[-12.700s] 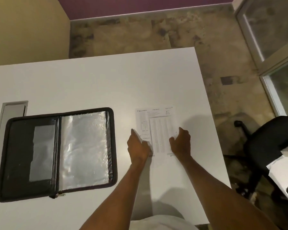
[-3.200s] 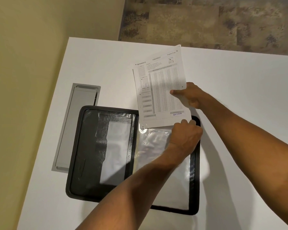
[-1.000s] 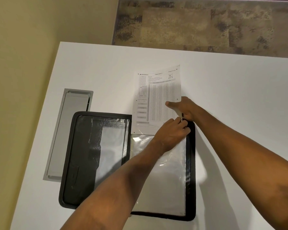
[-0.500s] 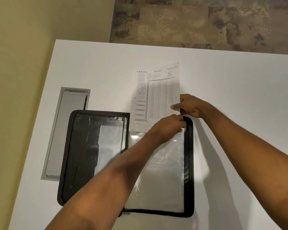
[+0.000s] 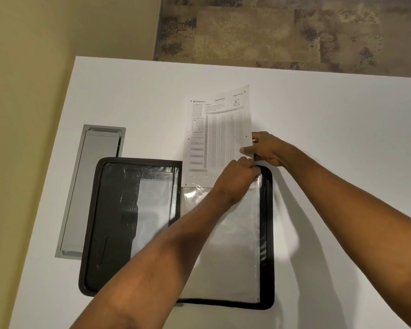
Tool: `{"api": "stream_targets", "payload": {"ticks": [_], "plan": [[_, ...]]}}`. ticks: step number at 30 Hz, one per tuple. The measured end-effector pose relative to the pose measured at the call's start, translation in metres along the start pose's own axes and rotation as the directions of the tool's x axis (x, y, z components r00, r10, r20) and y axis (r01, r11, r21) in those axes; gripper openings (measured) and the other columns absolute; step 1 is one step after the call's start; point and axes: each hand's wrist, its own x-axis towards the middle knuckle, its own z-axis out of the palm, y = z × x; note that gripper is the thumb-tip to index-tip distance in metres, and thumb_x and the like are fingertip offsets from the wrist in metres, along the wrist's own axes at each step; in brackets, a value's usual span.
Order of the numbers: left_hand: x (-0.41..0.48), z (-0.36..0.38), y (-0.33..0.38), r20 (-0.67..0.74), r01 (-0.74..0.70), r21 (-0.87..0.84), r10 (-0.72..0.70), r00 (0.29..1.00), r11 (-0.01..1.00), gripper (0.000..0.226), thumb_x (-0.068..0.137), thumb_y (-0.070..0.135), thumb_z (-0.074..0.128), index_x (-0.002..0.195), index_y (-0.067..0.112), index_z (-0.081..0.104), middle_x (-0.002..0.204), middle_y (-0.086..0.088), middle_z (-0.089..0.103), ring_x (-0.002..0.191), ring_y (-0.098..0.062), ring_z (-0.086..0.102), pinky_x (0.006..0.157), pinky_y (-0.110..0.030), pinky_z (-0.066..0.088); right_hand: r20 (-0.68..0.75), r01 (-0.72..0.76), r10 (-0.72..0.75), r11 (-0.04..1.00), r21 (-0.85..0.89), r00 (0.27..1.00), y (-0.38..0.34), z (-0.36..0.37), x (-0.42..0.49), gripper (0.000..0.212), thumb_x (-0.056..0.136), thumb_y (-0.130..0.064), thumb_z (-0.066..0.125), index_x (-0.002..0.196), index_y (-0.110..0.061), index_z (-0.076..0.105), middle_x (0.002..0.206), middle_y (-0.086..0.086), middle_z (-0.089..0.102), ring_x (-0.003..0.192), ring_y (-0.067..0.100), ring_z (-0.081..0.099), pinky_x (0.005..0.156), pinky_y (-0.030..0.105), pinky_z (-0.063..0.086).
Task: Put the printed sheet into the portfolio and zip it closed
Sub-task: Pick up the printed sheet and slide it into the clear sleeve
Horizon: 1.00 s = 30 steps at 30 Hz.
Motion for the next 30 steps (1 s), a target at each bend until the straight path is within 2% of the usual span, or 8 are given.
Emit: {"api": "stream_targets", "payload": {"ticks": [8,10,12,17,21,25,28,30], "plan": [[0.002,0.005,0.003,-0.008,-0.059,0.007,0.059,0.998,0.998,0.009,0.092,0.008,0.068,0.091,0.015,0.073,0.092,-0.004,0.066,0.086,-0.023,0.055,0.070,-0.031,0.024,-0.068,-0.035,0.042,0.994,0.105,0.997,0.001,0.001,0.002,0.029,0.091,0.006,0.071,0.120,-0.002,0.069,0.110,0.011,0.075,0.062,0.007,0.073,0.054,0.019,0.057],[0.002,0.001,0.003,-0.043,0.022,-0.016,-0.023,0.999,1.000,0.011,0.095,0.007,0.064,0.089,0.014,0.070,0.093,-0.006,0.065,0.087,-0.024,0.055,0.072,-0.031,0.024,-0.062,-0.029,0.038,0.990,0.139,0.997,0.006,0.002,0.002,0.032,0.090,0.006,0.071,0.121,-0.001,0.070,0.113,0.013,0.076,0.080,0.014,0.078,0.072,0.029,0.064],[0.003,-0.002,0.003,-0.066,0.066,-0.023,-0.067,0.996,0.998,0.012,0.097,0.009,0.061,0.088,0.014,0.067,0.099,-0.005,0.065,0.091,-0.023,0.055,0.073,-0.031,0.025,-0.065,-0.024,0.035,0.986,0.163,0.997,0.013,0.002,0.002,0.034,0.090,0.004,0.073,0.123,-0.002,0.070,0.114,0.012,0.077,0.101,0.025,0.076,0.091,0.040,0.062],[0.005,-0.006,-0.002,-0.048,0.032,-0.020,-0.033,0.998,0.999,0.009,0.097,0.013,0.062,0.092,0.017,0.069,0.104,-0.002,0.067,0.095,-0.021,0.055,0.074,-0.030,0.024,-0.062,0.015,-0.010,0.997,0.080,0.998,0.021,0.000,-0.005,0.023,0.090,-0.003,0.075,0.113,-0.007,0.075,0.103,0.009,0.080,0.097,0.024,0.077,0.081,0.032,0.064],[0.007,-0.006,-0.002,-0.025,0.063,-0.063,-0.065,0.998,0.996,0.017,0.096,0.010,0.061,0.082,0.019,0.065,0.086,0.003,0.063,0.072,-0.015,0.045,0.069,-0.030,0.025,-0.042,0.042,-0.044,0.999,-0.028,0.998,0.024,-0.002,-0.012,0.022,0.087,-0.001,0.078,0.104,-0.014,0.078,0.102,0.007,0.080,0.088,0.015,0.078,0.074,0.024,0.063],[0.006,-0.009,-0.002,0.023,0.079,-0.142,-0.076,0.997,0.987,0.011,0.092,0.009,0.064,0.082,0.014,0.064,0.080,0.000,0.064,0.063,-0.018,0.051,0.063,-0.029,0.030,0.015,0.043,-0.042,0.995,-0.089,0.999,0.027,-0.006,-0.014,0.030,0.082,-0.005,0.083,0.111,-0.009,0.077,0.109,0.007,0.079,0.101,0.020,0.076,0.091,0.032,0.060],[0.005,-0.008,-0.002,0.091,0.127,-0.204,-0.110,0.990,0.971,0.007,0.095,0.015,0.063,0.093,0.010,0.068,0.092,-0.005,0.070,0.074,-0.019,0.058,0.068,-0.033,0.039,0.044,-0.005,0.009,0.996,-0.089,0.999,0.021,-0.009,-0.018,0.007,0.086,-0.011,0.081,0.089,-0.009,0.075,0.084,0.001,0.080,0.082,0.015,0.077,0.075,0.027,0.062],[0.005,-0.005,-0.003,0.116,0.165,-0.222,-0.142,0.983,0.961,0.009,0.096,0.015,0.061,0.095,0.010,0.068,0.092,-0.006,0.069,0.079,-0.023,0.061,0.071,-0.037,0.043,0.003,-0.033,0.033,0.998,-0.053,0.999,0.016,-0.009,-0.016,0.031,0.093,-0.020,0.077,0.066,-0.015,0.061,0.058,-0.005,0.067,0.058,0.009,0.067,0.063,0.023,0.058]]}}
